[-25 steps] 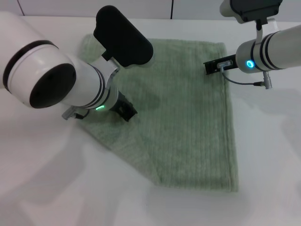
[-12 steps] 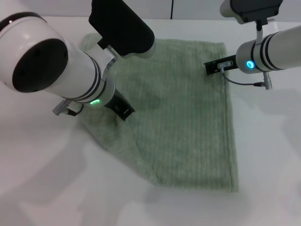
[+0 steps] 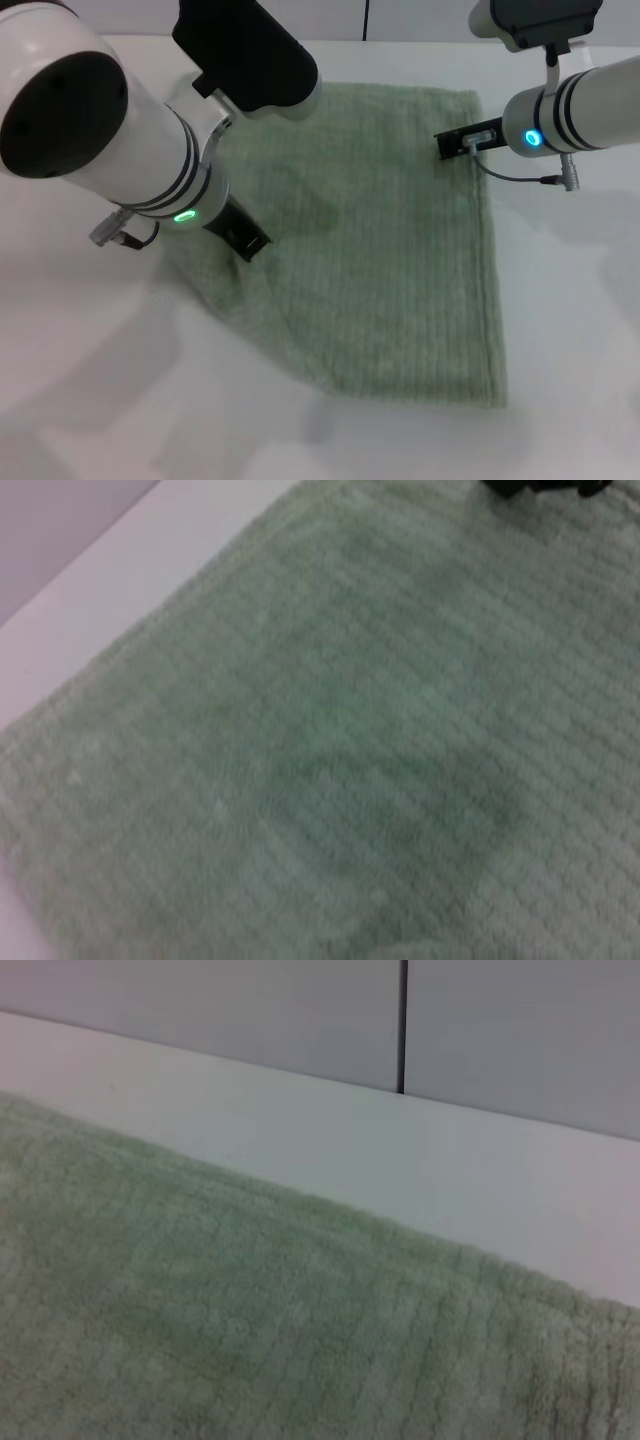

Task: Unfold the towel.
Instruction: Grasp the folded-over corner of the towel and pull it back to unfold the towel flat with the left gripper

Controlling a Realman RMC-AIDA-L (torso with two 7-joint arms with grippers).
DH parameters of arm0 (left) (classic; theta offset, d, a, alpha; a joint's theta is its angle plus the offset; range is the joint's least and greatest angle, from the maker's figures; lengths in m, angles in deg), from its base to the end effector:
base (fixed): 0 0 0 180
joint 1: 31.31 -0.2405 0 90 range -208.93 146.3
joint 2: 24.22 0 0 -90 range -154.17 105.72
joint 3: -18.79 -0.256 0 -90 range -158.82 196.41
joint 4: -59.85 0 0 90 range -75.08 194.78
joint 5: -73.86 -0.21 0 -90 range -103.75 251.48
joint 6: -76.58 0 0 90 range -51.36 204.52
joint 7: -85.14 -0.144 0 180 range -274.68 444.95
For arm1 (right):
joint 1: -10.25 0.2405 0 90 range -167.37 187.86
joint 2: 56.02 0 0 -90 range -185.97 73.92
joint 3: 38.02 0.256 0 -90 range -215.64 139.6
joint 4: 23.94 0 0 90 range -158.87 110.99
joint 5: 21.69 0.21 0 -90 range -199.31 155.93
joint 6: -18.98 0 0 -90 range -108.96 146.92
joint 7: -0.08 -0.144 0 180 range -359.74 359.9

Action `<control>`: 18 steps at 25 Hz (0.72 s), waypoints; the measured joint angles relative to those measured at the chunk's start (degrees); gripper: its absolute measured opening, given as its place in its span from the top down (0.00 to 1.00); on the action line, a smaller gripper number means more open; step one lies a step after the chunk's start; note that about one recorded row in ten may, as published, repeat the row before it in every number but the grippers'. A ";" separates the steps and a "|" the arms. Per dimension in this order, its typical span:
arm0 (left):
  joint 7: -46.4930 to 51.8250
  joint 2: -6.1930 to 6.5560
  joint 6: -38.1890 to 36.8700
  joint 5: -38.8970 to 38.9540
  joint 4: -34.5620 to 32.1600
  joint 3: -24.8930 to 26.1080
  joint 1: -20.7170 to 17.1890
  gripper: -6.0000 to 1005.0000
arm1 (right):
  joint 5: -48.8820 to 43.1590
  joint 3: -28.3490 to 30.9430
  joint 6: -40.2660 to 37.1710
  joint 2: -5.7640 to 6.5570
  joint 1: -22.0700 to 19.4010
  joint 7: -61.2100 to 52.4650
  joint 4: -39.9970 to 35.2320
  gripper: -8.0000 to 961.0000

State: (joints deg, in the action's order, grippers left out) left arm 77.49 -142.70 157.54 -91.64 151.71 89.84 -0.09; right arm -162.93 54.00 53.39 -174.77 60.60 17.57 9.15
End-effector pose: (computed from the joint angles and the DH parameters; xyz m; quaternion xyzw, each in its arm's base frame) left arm -0.1349 0.3303 -0.0408 -0.8939 -0.2392 0.2218 0.3075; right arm 0.2038 0.4467 -0.0725 -0.8355 0.4240 -0.0275 0.3484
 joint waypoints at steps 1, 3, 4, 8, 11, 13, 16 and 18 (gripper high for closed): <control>0.00 0.00 0.58 0.00 0.01 0.14 0.00 0.94 | 0.00 0.00 -0.01 0.00 -0.01 0.00 -0.08 0.99; 0.00 0.00 0.58 0.00 0.01 0.14 0.00 0.94 | 0.00 -0.01 -0.02 0.00 -0.01 0.00 -0.17 0.99; 0.00 0.03 1.12 0.00 0.01 0.26 0.04 0.94 | 0.00 -0.03 -0.03 0.00 -0.01 0.00 -0.19 0.99; 0.36 0.09 3.65 0.00 0.57 0.32 0.24 0.94 | 0.00 -0.16 -0.04 0.00 -0.01 0.00 -0.21 0.99; 0.76 0.09 4.86 0.01 1.13 0.32 0.37 0.94 | 0.00 -0.16 -0.03 0.00 0.00 0.00 -0.23 0.99; 0.96 0.09 5.78 0.01 1.49 0.32 0.43 0.94 | 0.00 -0.16 -0.01 0.00 0.00 0.00 -0.23 0.99; 1.24 0.15 6.95 0.01 1.86 0.32 0.48 0.94 | 0.00 -0.19 -0.01 0.00 0.01 0.00 -0.23 0.99; 1.29 0.16 7.58 0.01 1.93 0.35 0.49 0.94 | 0.00 -0.16 -0.01 0.00 -0.04 0.00 -0.23 0.99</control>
State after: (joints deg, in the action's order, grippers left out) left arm 78.78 -142.54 165.13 -91.63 153.64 90.19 0.41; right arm -162.93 53.84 53.38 -174.76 60.57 17.57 8.93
